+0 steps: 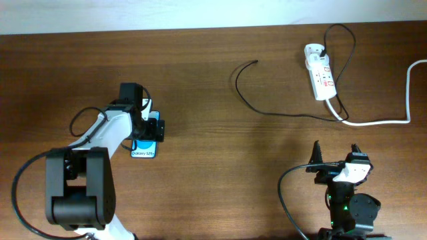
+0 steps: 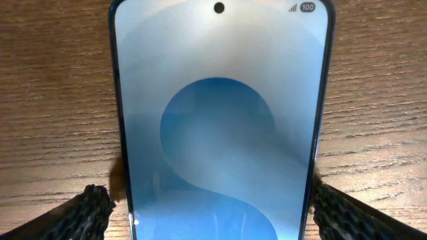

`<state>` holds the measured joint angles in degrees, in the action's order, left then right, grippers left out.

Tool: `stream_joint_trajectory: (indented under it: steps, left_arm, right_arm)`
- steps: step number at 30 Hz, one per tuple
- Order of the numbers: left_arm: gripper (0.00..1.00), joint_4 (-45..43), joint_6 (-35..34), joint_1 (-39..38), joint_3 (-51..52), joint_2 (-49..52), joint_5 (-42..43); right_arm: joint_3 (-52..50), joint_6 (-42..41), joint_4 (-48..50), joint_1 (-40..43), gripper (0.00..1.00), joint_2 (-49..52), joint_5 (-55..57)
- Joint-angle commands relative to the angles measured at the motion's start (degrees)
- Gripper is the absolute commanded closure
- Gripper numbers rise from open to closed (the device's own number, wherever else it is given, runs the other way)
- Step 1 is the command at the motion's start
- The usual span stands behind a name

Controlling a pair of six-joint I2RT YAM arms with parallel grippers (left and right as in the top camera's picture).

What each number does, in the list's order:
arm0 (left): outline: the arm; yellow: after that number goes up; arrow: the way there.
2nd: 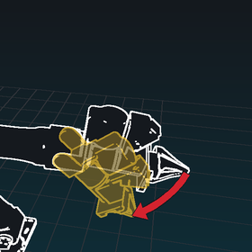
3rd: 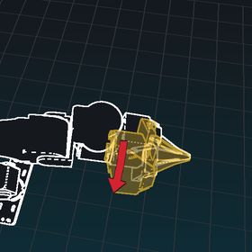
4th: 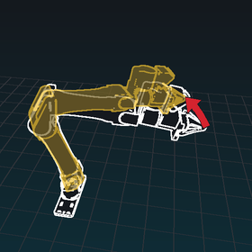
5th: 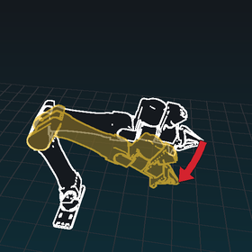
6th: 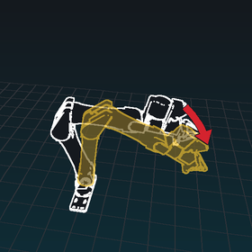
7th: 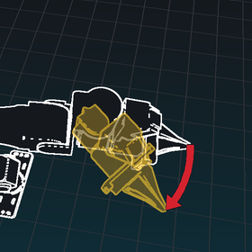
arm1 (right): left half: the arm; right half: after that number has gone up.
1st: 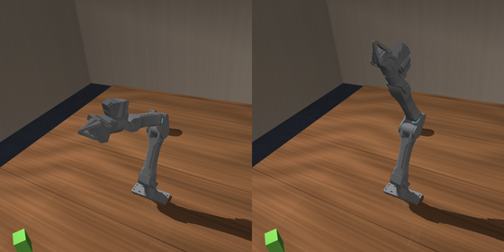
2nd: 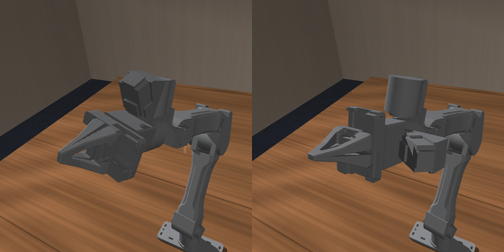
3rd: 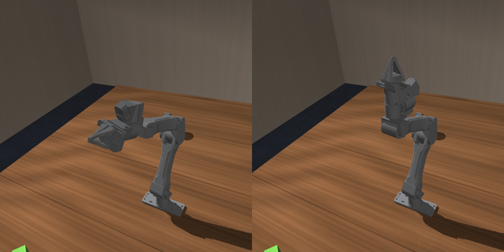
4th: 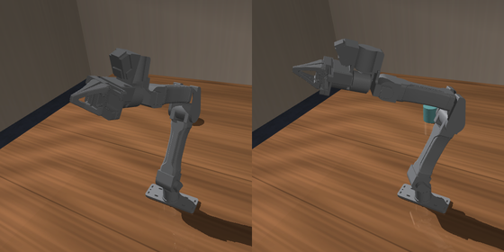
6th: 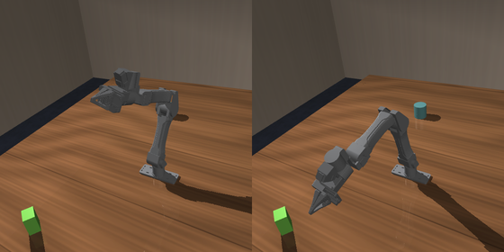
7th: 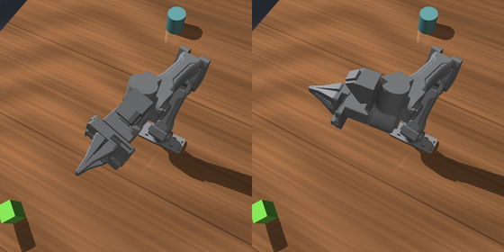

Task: Plug charger to phone and switch on socket
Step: 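Lower the left gripper over the blue phone and close on it, then lift the phone with the left gripper and tilt it upright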

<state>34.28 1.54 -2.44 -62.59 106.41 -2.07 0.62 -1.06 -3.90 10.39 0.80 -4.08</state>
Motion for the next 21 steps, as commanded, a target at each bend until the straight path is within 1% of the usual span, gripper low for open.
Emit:
stream_joint_trajectory:
  steps: [1, 7, 10, 14, 17, 19, 21]
  left_arm:
    - [0.04, 0.63, 4.63, 0.37, -0.02, 1.60, 3.41]
    - [0.17, 0.74, 5.46, 0.37, -0.02, 1.60, 4.02]
    - [0.34, 0.87, 5.44, 0.37, -0.02, 1.60, 4.02]
    - [0.37, 1.16, 5.42, 0.37, -0.02, 1.60, 4.26]
    - [0.41, 1.38, 5.22, 0.35, -0.02, 1.60, 6.97]
    - [0.49, 1.40, 5.20, 0.35, -0.04, 1.57, 7.04]
    - [0.51, 1.66, 3.19, 0.35, -0.35, 1.55, 7.04]
  right_arm:
    - [-0.31, -0.04, -0.26, -0.26, 0.02, -0.44, 0.07]
    - [-0.31, -0.04, -0.26, -0.26, 0.02, -0.44, 0.07]
    - [-0.31, -0.04, -0.26, -0.26, 0.02, -0.44, 0.07]
    - [-0.31, -0.04, -0.26, -0.26, 0.02, -0.44, 0.07]
    - [-0.31, -0.04, -0.26, -0.26, 0.02, -0.44, 0.07]
    - [-0.31, -0.04, -0.26, -0.26, 0.02, -0.44, 0.07]
    - [-0.31, -0.04, -0.26, -0.26, 0.02, -0.44, 0.07]
